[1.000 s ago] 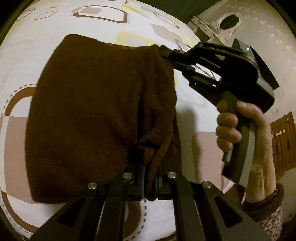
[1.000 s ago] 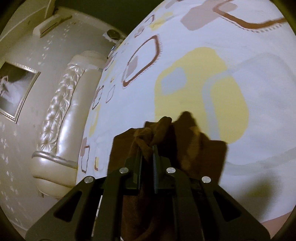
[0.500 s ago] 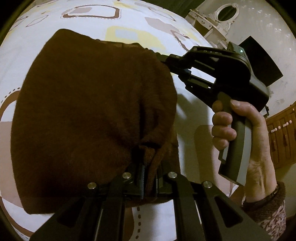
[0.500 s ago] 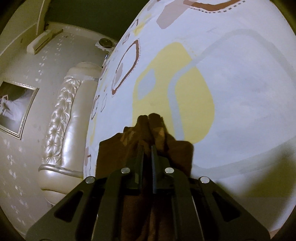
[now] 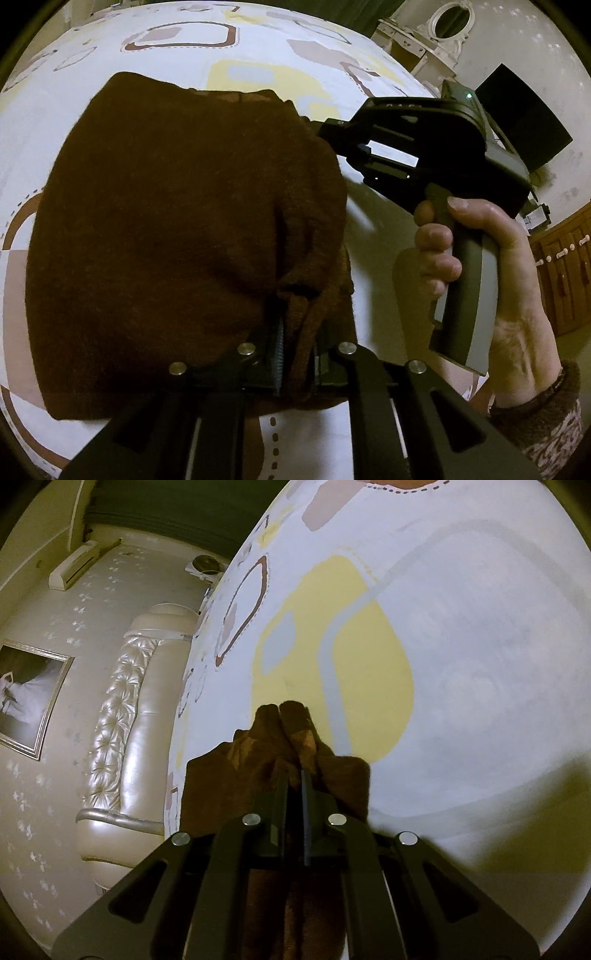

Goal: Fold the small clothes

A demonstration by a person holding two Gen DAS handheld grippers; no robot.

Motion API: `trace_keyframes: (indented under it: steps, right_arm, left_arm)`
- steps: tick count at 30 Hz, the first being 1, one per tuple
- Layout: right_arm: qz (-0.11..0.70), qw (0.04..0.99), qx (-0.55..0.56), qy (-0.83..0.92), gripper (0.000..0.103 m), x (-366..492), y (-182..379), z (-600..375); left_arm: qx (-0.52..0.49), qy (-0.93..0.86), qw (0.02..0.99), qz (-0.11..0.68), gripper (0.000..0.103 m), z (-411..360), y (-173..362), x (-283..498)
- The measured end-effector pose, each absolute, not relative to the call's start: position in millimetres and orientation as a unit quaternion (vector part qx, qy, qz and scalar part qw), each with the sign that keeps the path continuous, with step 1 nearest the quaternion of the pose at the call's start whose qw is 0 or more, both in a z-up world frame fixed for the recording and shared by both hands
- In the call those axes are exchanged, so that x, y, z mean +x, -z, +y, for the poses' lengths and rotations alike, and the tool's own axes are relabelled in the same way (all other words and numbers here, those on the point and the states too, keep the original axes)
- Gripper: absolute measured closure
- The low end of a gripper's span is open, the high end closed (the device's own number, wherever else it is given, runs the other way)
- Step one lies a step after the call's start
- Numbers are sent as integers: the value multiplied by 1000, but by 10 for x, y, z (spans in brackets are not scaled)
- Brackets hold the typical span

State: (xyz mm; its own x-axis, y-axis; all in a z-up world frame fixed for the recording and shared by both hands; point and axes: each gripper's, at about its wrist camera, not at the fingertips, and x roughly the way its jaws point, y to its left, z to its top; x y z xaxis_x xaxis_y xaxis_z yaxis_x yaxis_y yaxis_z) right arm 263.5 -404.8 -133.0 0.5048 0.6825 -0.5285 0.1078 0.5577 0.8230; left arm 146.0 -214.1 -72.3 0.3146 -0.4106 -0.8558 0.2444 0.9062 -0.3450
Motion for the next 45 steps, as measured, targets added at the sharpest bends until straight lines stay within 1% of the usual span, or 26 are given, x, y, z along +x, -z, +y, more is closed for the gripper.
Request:
trace_keyframes:
  steps: [7, 12, 13, 15, 17, 20, 22, 23, 24, 25, 26, 27, 28, 30, 31, 33, 34, 35, 36, 39, 41, 45]
  right_arm:
    - [460, 750, 435, -189, 97, 2607, 1365, -4057]
    - [460, 748, 439, -188, 97, 2605, 1382, -4070]
    - [460, 747, 441, -189, 97, 2608, 1386, -4082]
    - [460, 746, 444, -188, 96, 2592, 1391, -4108]
    - [456, 745, 450, -184, 91, 2564, 1383, -4165]
    - [445, 747, 461, -179, 89, 2478, 1348, -4272]
    - [441, 748, 465, -175, 79, 2410, 1311, -4334]
    - [437, 750, 466, -175, 75, 2361, 1288, -4362]
    - [434, 751, 465, -174, 70, 2314, 1268, -4381]
    - [434, 752, 465, -173, 62, 2289, 1254, -4399]
    - [432, 752, 467, -173, 58, 2213, 1242, -4412]
    - [430, 751, 468, -176, 52, 2166, 1235, -4422]
    - [428, 752, 470, -178, 48, 2102, 1232, -4433]
    - [425, 752, 471, -180, 42, 1958, 1211, -4420]
    - [423, 752, 473, -180, 40, 1871, 1206, -4411]
    - [422, 749, 477, -184, 38, 1710, 1198, -4374]
    - [426, 746, 476, -186, 36, 1620, 1205, -4341]
    - [431, 744, 474, -187, 35, 1534, 1218, -4303]
    - [435, 743, 472, -189, 33, 1476, 1227, -4269]
    - [447, 736, 470, -197, 32, 1312, 1268, -4144]
    - [455, 731, 468, -201, 32, 1229, 1287, -4027]
    - [466, 726, 461, -209, 32, 1189, 1289, -3841]
  left_arm:
    - [-71, 202, 810, 546, 83, -2194, 700, 1439]
    - [-63, 207, 812, 542, 73, -2252, 680, 1423]
    - [-62, 209, 811, 542, 69, -2266, 677, 1424]
    - [-56, 210, 813, 541, 69, -2293, 668, 1411]
    - [-47, 212, 813, 540, 68, -2314, 661, 1388]
    - [-46, 213, 815, 538, 67, -2302, 640, 1371]
    - [-51, 213, 814, 538, 66, -2277, 628, 1362]
    - [-53, 213, 813, 539, 66, -2269, 624, 1362]
    - [-57, 213, 812, 541, 66, -2251, 620, 1356]
    - [-59, 213, 810, 543, 65, -2241, 616, 1343]
    - [-62, 215, 809, 544, 63, -2225, 612, 1332]
    - [-64, 216, 808, 545, 62, -2204, 605, 1316]
    - [-66, 218, 807, 545, 62, -2180, 594, 1300]
    - [-74, 228, 804, 544, 62, -2123, 565, 1266]
    - [-83, 239, 802, 541, 61, -2055, 533, 1237]
    - [-107, 259, 799, 533, 54, -1876, 475, 1183]
    - [-126, 267, 797, 526, 49, -1728, 444, 1161]
    - [-145, 268, 799, 518, 47, -1539, 417, 1144]
    - [-159, 266, 800, 514, 47, -1378, 409, 1145]
    - [-191, 247, 805, 505, 46, -938, 428, 1146]
    - [-217, 227, 803, 506, 42, -616, 529, 1181]
    - [-263, 200, 780, 532, 42, -252, 835, 1275]
